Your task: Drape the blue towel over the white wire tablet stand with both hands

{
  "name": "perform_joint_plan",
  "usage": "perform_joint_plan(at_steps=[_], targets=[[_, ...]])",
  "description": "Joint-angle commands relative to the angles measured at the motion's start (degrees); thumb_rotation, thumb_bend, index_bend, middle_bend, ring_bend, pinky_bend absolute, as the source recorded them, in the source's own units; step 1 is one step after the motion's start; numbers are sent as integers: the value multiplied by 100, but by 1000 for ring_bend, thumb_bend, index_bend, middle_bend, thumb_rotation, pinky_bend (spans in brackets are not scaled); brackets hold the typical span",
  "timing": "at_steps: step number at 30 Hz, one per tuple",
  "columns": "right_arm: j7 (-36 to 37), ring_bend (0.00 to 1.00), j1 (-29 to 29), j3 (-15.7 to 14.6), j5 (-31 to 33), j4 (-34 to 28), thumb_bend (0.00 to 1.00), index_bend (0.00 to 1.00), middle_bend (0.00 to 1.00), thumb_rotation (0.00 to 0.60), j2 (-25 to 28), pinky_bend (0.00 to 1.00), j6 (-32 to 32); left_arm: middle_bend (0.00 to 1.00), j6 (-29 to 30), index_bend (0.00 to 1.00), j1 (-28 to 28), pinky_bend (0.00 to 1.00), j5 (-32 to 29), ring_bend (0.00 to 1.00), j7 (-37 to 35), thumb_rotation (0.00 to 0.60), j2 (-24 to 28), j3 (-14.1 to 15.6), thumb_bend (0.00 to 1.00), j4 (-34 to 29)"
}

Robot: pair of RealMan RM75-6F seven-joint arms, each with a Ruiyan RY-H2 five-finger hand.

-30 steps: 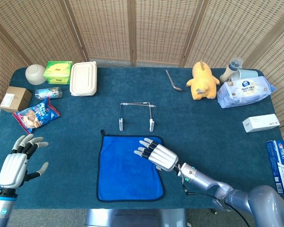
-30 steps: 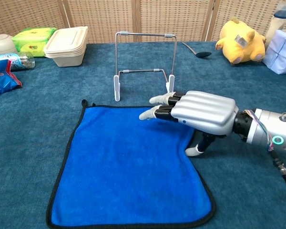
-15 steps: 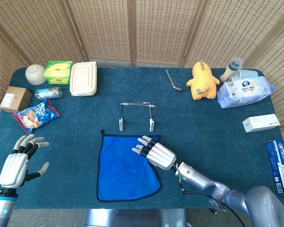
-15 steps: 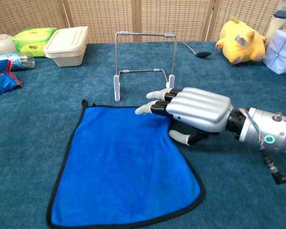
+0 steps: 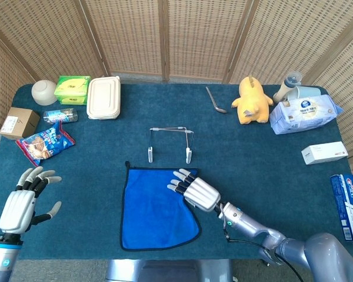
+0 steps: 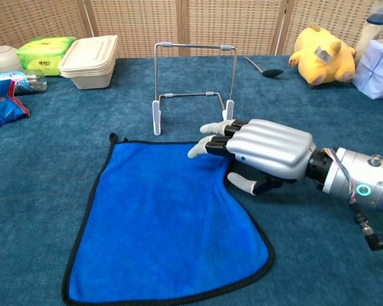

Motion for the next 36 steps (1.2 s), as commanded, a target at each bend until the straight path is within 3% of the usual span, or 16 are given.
perform_joint_plan(at_steps=[1,10,16,23,32,36], targets=[[-4,44,-3,-8,-3,-13,535,166,196,600,5,125,-1,223,5,286,1,3,3,119,-2,600,1,0,409,-2],[-56,44,42,-113,-152,-37,392,164,196,600,39,125,8,223,27,286,16,3,39,119,-35,600,4,16,409,17],[-42,44,85,-121,-209,-77,365,165,197,600,46,125,31,223,33,286,20,3,33,119,-47,600,9,12,410,16],[-63,49,142,-105,-270,-77,420,167,199,600,-65,125,53,223,56,286,34,3,48,119,-72,600,17,17,409,32],[-76,52,161,-60,-249,86,373,166,202,600,-236,125,70,223,74,286,53,3,63,119,-115,600,31,28,410,47],[-49,53,141,-56,-223,110,470,168,204,600,-258,125,93,224,83,286,59,3,69,119,-124,600,34,29,409,51]])
